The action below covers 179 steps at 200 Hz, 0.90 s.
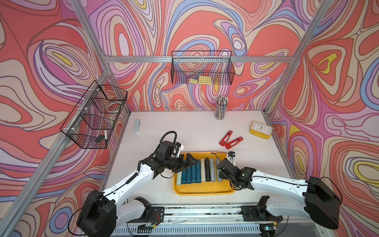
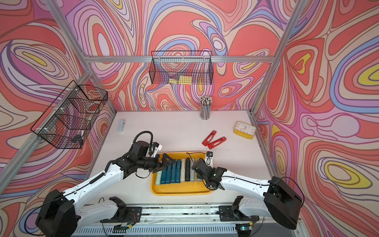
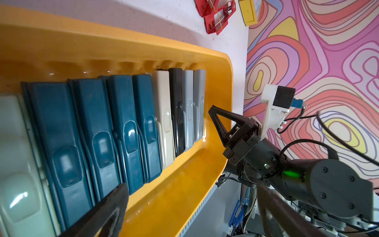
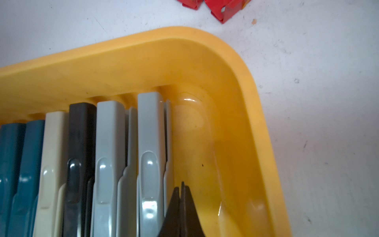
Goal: Put the pruning pliers into the storage box
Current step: Place the pruning pliers in the storage box.
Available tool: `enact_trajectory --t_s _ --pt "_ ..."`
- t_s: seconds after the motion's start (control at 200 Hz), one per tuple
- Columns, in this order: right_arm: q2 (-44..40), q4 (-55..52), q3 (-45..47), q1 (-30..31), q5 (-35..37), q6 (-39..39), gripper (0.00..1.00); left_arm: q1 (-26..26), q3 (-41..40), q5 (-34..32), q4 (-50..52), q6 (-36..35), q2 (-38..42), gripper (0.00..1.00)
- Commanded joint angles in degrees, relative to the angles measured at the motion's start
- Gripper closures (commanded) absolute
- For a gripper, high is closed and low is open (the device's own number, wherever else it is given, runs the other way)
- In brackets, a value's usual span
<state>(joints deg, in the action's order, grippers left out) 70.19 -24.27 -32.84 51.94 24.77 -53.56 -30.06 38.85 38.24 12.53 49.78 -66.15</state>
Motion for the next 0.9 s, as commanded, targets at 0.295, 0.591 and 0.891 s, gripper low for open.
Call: enact_trajectory --t_s 0.295,0.591,0.891 --pt "4.2 2.0 -1.8 0.2 -0.8 1.7 1.0 -0.3 0.3 -0.7 -1.2 0.5 0.3 0.01" --pt "6.5 3.8 -2.5 0.3 -2.1 2.5 1.0 -0.3 0.2 -0.7 -1.1 0.3 0.2 0.01" --pt "8.0 4.8 -3.0 0.3 -3.0 2.8 1.0 -0.3 0.0 -0.5 -1.1 0.1 0.3 0.01"
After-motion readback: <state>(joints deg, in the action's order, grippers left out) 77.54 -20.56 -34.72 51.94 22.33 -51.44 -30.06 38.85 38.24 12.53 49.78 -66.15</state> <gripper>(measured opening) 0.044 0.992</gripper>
